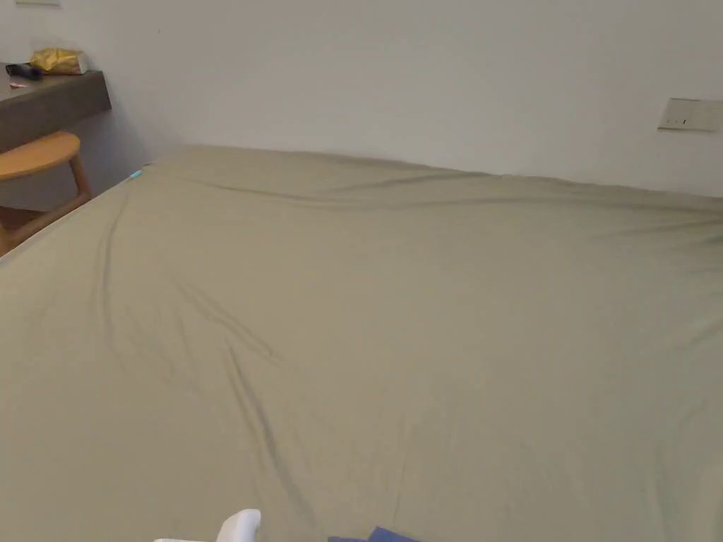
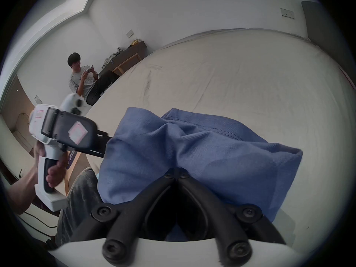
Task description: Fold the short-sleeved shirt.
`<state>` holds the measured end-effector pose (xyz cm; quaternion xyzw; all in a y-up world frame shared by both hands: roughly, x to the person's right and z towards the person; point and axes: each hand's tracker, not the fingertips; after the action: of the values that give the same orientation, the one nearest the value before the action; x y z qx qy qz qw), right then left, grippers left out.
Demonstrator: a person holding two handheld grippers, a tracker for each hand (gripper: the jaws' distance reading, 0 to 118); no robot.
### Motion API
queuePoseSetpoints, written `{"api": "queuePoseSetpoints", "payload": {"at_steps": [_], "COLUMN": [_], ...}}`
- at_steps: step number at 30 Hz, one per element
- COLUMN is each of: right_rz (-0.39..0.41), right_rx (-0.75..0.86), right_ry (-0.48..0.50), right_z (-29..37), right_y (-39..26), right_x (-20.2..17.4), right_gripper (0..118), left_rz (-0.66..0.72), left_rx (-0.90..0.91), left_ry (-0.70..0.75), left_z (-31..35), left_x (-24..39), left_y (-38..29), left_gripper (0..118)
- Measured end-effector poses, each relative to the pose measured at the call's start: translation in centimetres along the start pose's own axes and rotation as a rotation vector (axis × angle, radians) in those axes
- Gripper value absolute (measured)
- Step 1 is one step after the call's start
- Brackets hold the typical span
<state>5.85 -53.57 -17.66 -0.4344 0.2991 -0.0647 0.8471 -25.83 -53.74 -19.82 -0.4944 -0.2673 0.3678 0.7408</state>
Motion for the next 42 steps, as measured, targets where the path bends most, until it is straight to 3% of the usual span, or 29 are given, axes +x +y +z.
{"api": "queuePoseSetpoints", "payload": {"at_steps": [4, 8, 9, 11, 12, 14, 17, 22, 26, 33, 38, 42], "right_rz": [0.013, -0.041, -0.077, -0.134, -0.147, -0.151, -0.135, -0.177, -0.184, -0.101, -0.074, -0.055], "right_rx": [0.003, 0.012, 0.011, 0.006, -0.005, -0.002, -0.009, 0.035, 0.07, 0.105, 0.109, 0.095], "right_ry": [0.01, 0.02, 0.043, 0.059, 0.045, 0.063, 0.045, 0.064, 0.041, -0.043, -0.055, -0.064], "right_z": [0.0, 0.5, 0.5, 0.6, 0.6, 0.6, 1.1, 4.3, 6.6, 7.4, 7.4, 7.2], "right_y": [-0.1, 0.0, 0.0, 0.2, 0.4, 0.4, 0.6, 1.4, 2.2, 4.2, 5.1, 5.2], "right_x": [0.3, 1.3, 1.8, 2.4, 2.5, 2.3, 1.6, 1.5, 1.8, 0.7, -0.5, -1.1], "right_gripper": [1, 2, 2, 2, 2, 2, 2, 2, 2, 2, 2, 2], "left_rz": [0.035, 0.018, 0.039, 0.028, 0.001, 0.078, -0.025, -0.171, -0.244, -0.116, -0.117, -0.027], "left_rx": [-0.078, -0.054, -0.054, -0.052, -0.045, -0.046, -0.065, -0.155, -0.147, -0.03, 0.005, 0.034], "left_ry": [-0.161, -0.168, -0.182, -0.149, -0.052, -0.165, -0.091, 0.06, 0.229, 0.486, 0.724, 0.791], "left_z": [-4.5, -5.2, -5.3, -5.2, -5.1, -5.1, -4.7, -1.8, 4.4, 18.1, 26.0, 30.8], "left_x": [-0.3, -1.4, -1.7, -2.4, -3.1, -4.8, -3.3, -2.5, -4.5, -10.7, -12.7, -15.5], "left_y": [-0.5, 0.2, 0.3, 0.3, 0.4, 0.6, 1.2, 3.5, 7.1, 10.7, 10.6, 10.4], "left_gripper": [97, 98, 93, 48, 41, 40, 38, 38, 38, 38, 38, 38]}}
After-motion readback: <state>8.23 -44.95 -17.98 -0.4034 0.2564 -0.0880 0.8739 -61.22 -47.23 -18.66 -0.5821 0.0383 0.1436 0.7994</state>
